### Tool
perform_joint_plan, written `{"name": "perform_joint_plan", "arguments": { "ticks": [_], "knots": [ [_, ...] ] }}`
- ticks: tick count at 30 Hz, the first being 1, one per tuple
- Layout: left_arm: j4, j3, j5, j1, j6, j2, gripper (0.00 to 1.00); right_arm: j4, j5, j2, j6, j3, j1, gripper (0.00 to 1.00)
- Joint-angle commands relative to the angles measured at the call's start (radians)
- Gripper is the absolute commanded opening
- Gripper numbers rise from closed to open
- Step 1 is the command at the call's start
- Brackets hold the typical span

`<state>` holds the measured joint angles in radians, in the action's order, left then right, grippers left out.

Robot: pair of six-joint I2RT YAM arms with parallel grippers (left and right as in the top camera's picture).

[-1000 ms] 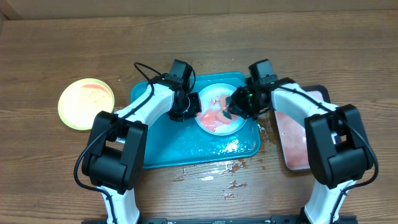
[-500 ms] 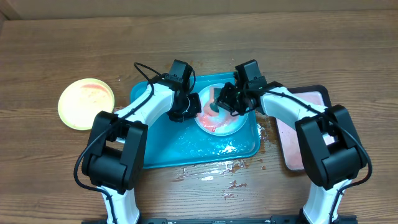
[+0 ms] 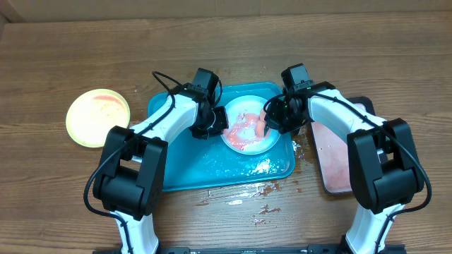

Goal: Clean dirty plates on tray and stack at the side
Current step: 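Scrub the white plate with the sponge while the left gripper holds it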

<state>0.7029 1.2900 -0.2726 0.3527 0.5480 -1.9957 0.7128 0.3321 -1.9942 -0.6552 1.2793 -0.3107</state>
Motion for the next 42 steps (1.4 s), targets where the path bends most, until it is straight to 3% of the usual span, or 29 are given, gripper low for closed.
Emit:
{"name": "perform_joint_plan", "arguments": {
  "ticks": [1,7,10,19,22,29,42],
  "knots": [
    [0.063,-0.029,0.154,-0.019,0.029,-0.037,0.05,0.058,-0.065,-0.019,0.137,0.016,-0.035,0.04],
    [0.145,-0.029,0.289,-0.021,0.143,-0.037,0.04,0.026,-0.035,-0.019,0.196,0.030,-0.133,0.04],
    [0.153,-0.029,0.305,-0.021,0.138,-0.037,0.04,-0.008,-0.027,-0.019,0.192,0.030,-0.193,0.04],
    [0.143,-0.029,0.254,-0.020,0.102,-0.037,0.04,-0.181,0.029,-0.050,-0.106,0.030,-0.255,0.04],
    [0.121,-0.029,0.197,-0.021,0.087,-0.037,0.04,-0.240,0.033,-0.124,-0.237,0.030,-0.228,0.04],
    [0.112,-0.029,0.157,-0.021,0.087,-0.037,0.04,-0.362,0.098,-0.243,-0.342,0.030,-0.167,0.04],
    [0.124,-0.029,0.149,-0.020,0.087,-0.037,0.04,-0.363,0.089,-0.249,-0.280,0.037,-0.008,0.04]
  ]
}}
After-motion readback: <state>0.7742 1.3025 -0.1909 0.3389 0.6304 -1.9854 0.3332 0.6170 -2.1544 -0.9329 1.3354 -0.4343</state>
